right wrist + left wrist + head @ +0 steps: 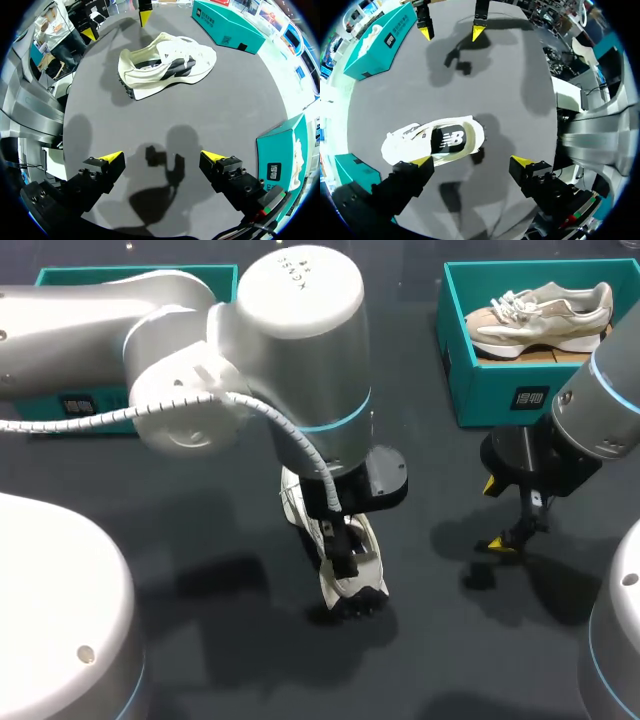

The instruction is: Take the shoe out of the shoebox, open the shoe tongue, remove and reinsert the insole, then place the shoe into the shoebox

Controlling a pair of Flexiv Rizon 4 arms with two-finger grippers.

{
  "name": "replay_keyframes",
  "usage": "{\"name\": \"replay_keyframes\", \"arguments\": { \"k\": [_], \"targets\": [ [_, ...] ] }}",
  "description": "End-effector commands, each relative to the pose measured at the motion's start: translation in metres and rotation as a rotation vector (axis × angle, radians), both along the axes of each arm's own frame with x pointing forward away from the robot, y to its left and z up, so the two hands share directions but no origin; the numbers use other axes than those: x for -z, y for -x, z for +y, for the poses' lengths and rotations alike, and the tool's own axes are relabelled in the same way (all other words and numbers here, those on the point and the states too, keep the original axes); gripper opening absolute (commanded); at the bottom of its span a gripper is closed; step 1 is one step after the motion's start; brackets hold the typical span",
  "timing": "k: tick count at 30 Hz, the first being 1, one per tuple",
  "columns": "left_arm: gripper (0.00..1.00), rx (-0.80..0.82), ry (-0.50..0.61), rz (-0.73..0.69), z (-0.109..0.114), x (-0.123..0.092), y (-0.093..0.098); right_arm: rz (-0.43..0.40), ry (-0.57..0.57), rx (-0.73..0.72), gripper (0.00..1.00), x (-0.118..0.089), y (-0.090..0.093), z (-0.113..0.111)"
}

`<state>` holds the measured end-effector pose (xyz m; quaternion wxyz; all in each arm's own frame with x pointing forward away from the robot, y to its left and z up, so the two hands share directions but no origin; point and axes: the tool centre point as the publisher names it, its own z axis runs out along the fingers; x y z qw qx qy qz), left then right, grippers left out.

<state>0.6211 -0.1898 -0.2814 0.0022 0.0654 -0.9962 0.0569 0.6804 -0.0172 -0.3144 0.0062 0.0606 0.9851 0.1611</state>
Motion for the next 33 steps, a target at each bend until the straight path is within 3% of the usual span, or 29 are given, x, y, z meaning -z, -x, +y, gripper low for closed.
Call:
{"name": "replay_keyframes", "arguments": {
  "k": [1,10,25,33],
  "targets": [
    [1.00,-0.248,0.006,-0.052,-0.008,0.021,0.010,-0.002,0.003,0.001,1.00,0.001,0.001,0.001],
    [1.00,-0.233,-0.013,-0.059,-0.024,0.046,0.010,-0.002,0.003,0.001,1.00,0.001,0.001,0.001],
    [1.00,-0.179,-0.005,-0.038,-0.041,0.070,0.009,-0.002,0.003,0.001,1.00,0.001,0.001,0.001],
    [0.89,-0.184,-0.028,-0.018,-0.042,0.089,0.011,-0.002,0.003,0.001,1.00,0.001,0.001,0.001]
  ]
}}
